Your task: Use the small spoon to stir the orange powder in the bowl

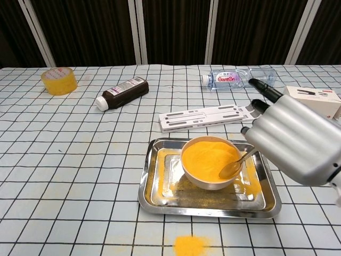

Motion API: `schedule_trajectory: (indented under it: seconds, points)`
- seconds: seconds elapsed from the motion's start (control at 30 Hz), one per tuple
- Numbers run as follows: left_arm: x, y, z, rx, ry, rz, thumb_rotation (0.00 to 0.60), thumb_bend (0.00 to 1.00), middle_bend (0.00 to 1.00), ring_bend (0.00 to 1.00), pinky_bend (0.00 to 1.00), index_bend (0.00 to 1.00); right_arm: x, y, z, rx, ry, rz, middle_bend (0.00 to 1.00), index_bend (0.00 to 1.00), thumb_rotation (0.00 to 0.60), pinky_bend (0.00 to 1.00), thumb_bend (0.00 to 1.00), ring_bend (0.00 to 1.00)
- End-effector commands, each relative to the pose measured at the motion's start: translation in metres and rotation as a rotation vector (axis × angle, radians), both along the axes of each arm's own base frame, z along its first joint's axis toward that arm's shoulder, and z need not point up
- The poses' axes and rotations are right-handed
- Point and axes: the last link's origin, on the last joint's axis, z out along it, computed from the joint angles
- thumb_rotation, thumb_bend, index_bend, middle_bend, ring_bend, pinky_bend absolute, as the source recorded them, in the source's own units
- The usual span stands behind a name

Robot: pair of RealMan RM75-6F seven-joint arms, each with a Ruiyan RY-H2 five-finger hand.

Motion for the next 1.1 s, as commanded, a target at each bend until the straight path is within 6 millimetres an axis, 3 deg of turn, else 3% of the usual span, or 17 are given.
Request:
schedule_trajectory:
  seconds: [0.03,0.3,0.53,0.83,1.1]
  points:
    - [0.000,0.000,0.000,-0.002,-0.001,0.002,0.600,0.00,0.00,0.00,0.00,0.00,-0.004,-0.002,-0.005,0.004,0.004,-0.018,0.62,0.70,0.600,0.00,0.64,0.26]
    - [0.000,0.001,0.001,0.001,-0.007,0.002,0.600,0.00,0.00,0.00,0.00,0.00,-0.001,-0.014,-0.010,-0.020,-0.005,-0.026,0.62,0.70,0.600,0.00,0.64,0.27]
    - [0.000,0.001,0.001,0.002,-0.014,0.002,0.600,0.00,0.00,0.00,0.00,0.00,0.006,-0.022,-0.004,-0.051,-0.039,-0.024,0.62,0.70,0.600,0.00,0.64,0.27]
    - [0.000,0.000,0.001,0.000,-0.014,0.003,0.600,0.00,0.00,0.00,0.00,0.00,0.010,-0.018,0.008,-0.064,-0.043,-0.003,0.62,0.70,0.600,0.00,0.64,0.27]
    - [0.000,-0.001,0.001,0.003,-0.017,0.009,0.600,0.00,0.00,0.00,0.00,0.00,0.008,-0.031,0.009,-0.091,-0.049,-0.033,0.62,0.70,0.600,0.00,0.64,0.27]
